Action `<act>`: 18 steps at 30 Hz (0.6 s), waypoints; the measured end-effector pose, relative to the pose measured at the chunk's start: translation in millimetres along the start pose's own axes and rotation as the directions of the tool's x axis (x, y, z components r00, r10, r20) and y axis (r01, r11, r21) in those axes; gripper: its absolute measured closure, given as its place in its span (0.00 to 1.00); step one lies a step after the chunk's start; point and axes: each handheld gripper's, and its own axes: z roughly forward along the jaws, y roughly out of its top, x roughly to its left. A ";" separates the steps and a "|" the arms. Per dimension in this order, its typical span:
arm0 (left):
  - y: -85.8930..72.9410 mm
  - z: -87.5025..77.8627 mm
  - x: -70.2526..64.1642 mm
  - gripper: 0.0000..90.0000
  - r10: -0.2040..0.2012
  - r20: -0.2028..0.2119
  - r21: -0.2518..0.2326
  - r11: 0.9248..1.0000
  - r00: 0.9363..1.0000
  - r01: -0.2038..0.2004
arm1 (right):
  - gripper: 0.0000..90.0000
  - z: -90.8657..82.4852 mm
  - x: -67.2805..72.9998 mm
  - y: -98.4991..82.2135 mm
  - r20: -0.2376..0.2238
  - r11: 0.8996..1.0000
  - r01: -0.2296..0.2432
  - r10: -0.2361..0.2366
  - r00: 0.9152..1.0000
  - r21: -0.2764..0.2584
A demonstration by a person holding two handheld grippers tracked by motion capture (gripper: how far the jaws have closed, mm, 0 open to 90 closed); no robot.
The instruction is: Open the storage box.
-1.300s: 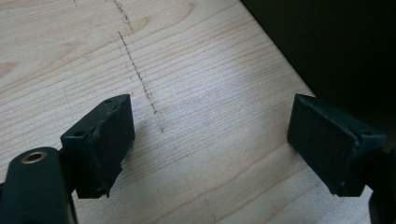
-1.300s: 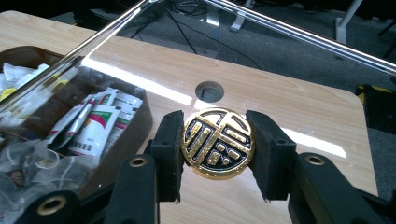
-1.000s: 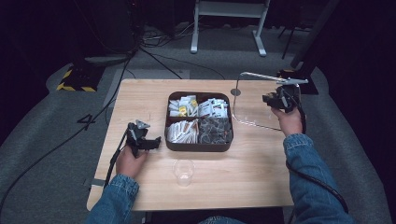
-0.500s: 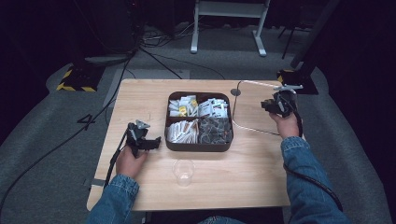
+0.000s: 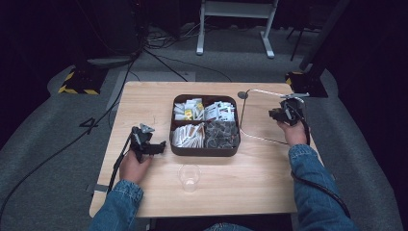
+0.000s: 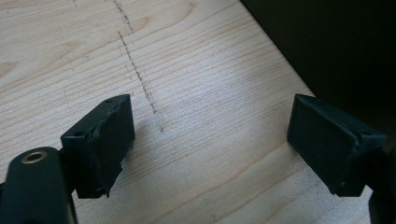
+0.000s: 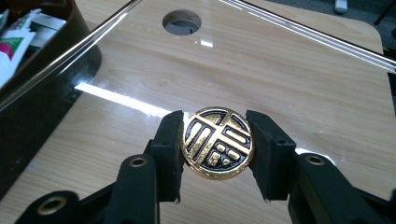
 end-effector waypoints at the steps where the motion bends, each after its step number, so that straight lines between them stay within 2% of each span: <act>1: 0.0 0.0 0.0 0.17 0.000 0.000 0.000 1.000 1.000 0.000 | 0.64 2.0 -1.0 -2.4 0.004 1.000 0.003 -0.003 1.000 0.009; 18: 0.0 0.0 0.0 0.17 0.000 0.000 0.000 1.000 1.000 0.000 | 0.64 19.9 -5.3 -23.3 0.003 0.999 -0.012 0.012 1.000 0.048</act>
